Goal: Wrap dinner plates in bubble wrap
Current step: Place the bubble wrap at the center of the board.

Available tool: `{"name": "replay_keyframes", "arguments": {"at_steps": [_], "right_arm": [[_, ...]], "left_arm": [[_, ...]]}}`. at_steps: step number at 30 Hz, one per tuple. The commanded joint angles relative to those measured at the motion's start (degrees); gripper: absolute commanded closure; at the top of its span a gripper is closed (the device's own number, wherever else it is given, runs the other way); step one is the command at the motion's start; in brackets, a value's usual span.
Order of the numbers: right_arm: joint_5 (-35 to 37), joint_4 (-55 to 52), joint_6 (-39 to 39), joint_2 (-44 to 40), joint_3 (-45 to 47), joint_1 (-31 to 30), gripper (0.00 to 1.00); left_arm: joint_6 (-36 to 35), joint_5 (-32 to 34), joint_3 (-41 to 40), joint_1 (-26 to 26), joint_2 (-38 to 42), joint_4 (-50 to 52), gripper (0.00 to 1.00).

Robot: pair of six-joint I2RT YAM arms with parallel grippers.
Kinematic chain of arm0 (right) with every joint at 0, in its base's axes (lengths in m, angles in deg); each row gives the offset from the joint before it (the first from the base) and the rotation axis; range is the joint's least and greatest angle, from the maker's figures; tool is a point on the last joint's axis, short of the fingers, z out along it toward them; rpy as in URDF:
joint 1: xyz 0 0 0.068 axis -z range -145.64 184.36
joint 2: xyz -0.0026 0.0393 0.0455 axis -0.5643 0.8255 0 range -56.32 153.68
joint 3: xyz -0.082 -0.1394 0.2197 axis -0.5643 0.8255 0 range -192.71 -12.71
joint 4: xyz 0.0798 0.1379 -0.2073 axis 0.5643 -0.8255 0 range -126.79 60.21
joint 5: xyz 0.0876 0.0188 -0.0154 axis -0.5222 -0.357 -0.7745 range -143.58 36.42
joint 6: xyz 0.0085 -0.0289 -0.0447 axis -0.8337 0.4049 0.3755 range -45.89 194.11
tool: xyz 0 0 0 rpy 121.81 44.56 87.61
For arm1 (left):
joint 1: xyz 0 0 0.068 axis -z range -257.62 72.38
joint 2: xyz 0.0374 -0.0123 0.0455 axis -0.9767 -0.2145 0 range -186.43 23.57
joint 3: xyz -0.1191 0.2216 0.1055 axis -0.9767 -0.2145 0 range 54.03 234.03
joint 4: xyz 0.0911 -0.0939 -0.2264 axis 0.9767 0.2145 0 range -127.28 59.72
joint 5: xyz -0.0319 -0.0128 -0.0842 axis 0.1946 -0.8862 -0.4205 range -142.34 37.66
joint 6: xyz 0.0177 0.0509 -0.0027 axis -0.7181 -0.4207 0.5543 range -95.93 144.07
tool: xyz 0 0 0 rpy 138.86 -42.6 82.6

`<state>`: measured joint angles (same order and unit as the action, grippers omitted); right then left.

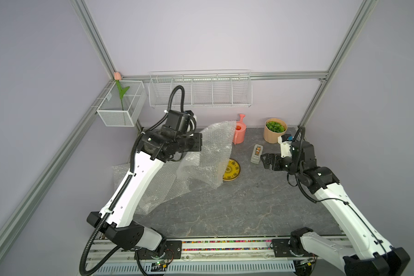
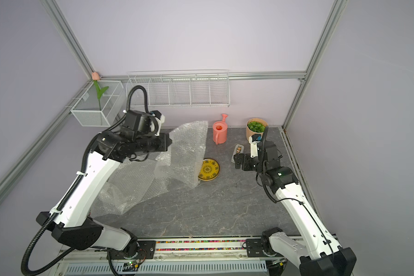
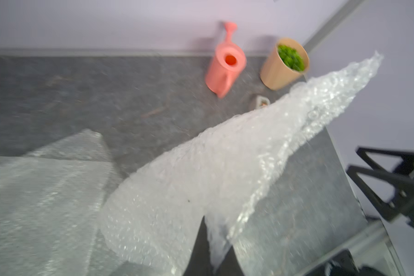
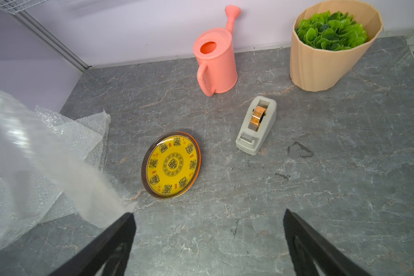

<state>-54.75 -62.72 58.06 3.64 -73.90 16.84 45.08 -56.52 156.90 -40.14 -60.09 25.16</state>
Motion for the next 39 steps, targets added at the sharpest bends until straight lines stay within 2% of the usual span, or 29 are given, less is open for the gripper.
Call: {"name": "replay_keyframes", "arguments": {"at_steps": [1,5,7,11,15,17,18,21,24,26,28,32,34,38,39], "right_arm": [[-0.01,-6.25,-2.01,-1.81,-0.95,-0.32,0.00],[0.46,-12.73,-4.93,-2.57,-1.33,-0.26,0.00],[-1.15,-16.96,-6.38,-2.40,-1.78,-0.27,0.00],[-9.42,-20.49,-11.39,-3.54,-0.06,-0.35,0.01],[-16.62,-19.52,-29.17,-7.06,7.75,-0.58,0.02],[-20.27,-13.81,-40.82,-9.83,14.83,-2.01,0.00],[-21.20,-9.87,-45.65,-11.13,17.59,-3.20,0.02],[-21.21,1.26,-58.91,-12.69,24.29,-6.70,0.08],[-19.26,8.40,-65.28,-10.70,26.65,-8.83,0.10],[-18.77,12.37,-67.07,-8.29,26.89,-9.42,0.07],[-17.90,11.55,-67.04,-6.13,25.59,-9.67,0.04],[-15.21,6.60,-65.43,-6.09,23.67,-9.73,0.00],[-14.90,7.58,-66.04,-6.63,24.35,-9.75,0.01],[-18.68,11.83,-67.10,-3.27,24.78,-9.88,0.19],[-19.19,11.26,-66.04,-2.19,23.91,-9.94,0.27]], "left_arm": [[6.77,-6.07,-10.16,7.50,-0.45,-5.79,1.00],[14.22,-11.71,-19.57,16.33,-5.09,-20.12,1.00],[15.52,-12.87,-19.60,19.95,-9.18,-22.43,1.00],[17.08,-14.47,-17.24,23.21,-16.10,-23.24,1.00],[18.26,-14.50,-17.81,23.59,-17.17,-25.72,1.00],[18.47,-14.12,-17.97,23.53,-17.11,-26.09,1.00],[18.61,-14.50,-18.03,23.52,-17.28,-26.46,1.00],[19.21,-16.40,-18.80,23.61,-17.34,-28.07,1.00],[19.84,-18.93,-21.13,23.61,-16.19,-31.11,1.00],[20.35,-21.41,-23.51,23.61,-14.91,-33.92,1.00],[20.82,-22.08,-25.75,23.69,-13.42,-35.29,1.00],[20.52,-17.24,-28.40,23.61,-10.64,-32.16,1.00],[20.45,-17.49,-29.02,23.61,-10.06,-32.07,1.00],[21.79,-20.94,-30.25,23.70,-9.64,-36.05,1.00],[21.87,-21.09,-30.31,23.70,-9.53,-36.41,1.00]]}}
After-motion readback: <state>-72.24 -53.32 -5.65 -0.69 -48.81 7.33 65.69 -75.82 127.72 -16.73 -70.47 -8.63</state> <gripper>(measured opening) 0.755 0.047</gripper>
